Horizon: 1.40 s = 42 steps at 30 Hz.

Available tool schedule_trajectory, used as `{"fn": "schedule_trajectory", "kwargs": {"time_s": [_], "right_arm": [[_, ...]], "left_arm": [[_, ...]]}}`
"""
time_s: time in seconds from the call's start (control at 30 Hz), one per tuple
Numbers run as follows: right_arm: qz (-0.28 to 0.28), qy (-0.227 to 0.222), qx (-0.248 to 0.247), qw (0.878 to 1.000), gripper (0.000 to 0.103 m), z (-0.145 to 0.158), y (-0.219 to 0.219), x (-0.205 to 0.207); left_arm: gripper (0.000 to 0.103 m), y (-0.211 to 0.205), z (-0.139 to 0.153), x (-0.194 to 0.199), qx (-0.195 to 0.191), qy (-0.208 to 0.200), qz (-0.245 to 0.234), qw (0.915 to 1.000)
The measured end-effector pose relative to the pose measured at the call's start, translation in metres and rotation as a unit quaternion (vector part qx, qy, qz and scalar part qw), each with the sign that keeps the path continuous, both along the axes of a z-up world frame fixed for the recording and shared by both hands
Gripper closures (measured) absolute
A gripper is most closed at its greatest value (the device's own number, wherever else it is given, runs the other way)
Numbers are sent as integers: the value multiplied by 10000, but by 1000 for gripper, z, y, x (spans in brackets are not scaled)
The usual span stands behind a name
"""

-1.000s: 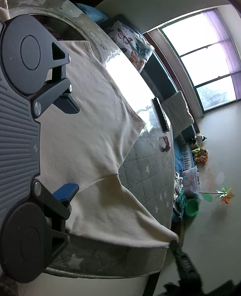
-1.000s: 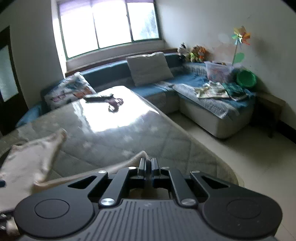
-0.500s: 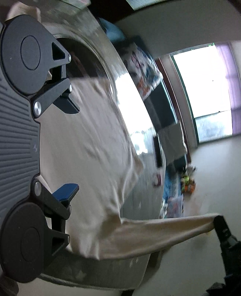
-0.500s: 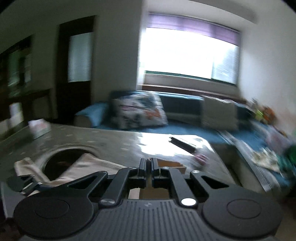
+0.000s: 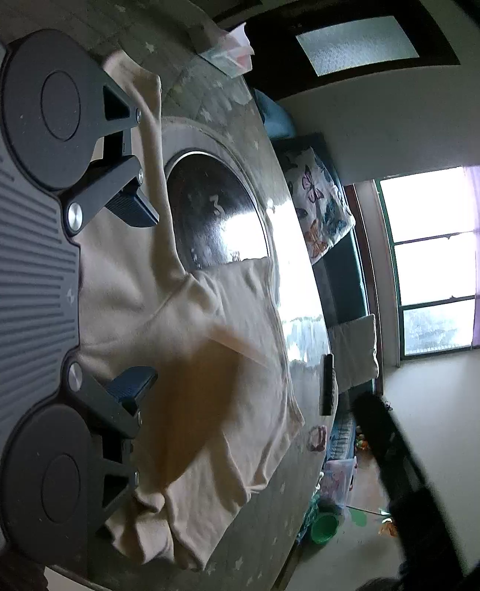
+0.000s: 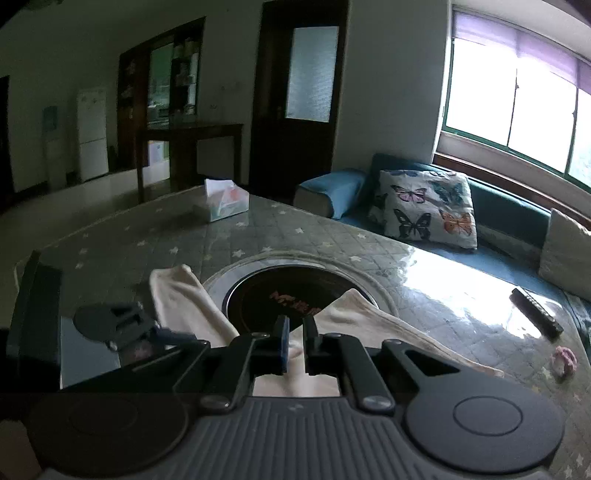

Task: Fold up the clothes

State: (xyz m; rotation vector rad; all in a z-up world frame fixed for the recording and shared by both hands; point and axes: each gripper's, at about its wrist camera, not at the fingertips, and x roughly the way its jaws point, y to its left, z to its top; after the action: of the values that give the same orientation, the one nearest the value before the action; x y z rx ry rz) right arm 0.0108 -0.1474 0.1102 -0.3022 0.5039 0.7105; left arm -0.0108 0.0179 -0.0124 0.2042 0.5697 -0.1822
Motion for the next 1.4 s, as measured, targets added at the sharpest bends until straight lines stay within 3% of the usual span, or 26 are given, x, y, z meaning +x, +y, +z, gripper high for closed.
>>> {"fn": "schedule_trajectory", "kwargs": {"time_s": [0.23,0.33,0.43,0.5,0.6,0.97,1.13,1.4], "right_arm": [[-348,249,-468,9980,94,-16,-55,-8],[-559,591,-640,9946,94,-39,-78,-7],[-734,969,-655,9904,94,-64,-96,-5],[-821,1209,-576,9876,94,-79,-105,-3],[-881,1387,-560,9848,95,-97,-110,-3],[-956,1090,-435,9885,94,-87,-111,22],[-1061,1260,-374,9856,94,-100,-111,36],[-1429,1084,-193,9836,94,-89,-128,49]], "left_arm": [[20,-1,8,0,-83,-10,11,10000],[28,-6,6,5,-79,68,-91,9999],[43,-11,3,10,-86,163,-153,9997],[63,-14,1,15,-112,261,-152,9995],[82,-16,1,19,-135,334,-160,9992],[82,-21,12,29,-191,299,-192,9992],[81,-26,-1,47,-93,491,-179,9986],[81,-14,-4,49,-175,608,-130,9979]]}}
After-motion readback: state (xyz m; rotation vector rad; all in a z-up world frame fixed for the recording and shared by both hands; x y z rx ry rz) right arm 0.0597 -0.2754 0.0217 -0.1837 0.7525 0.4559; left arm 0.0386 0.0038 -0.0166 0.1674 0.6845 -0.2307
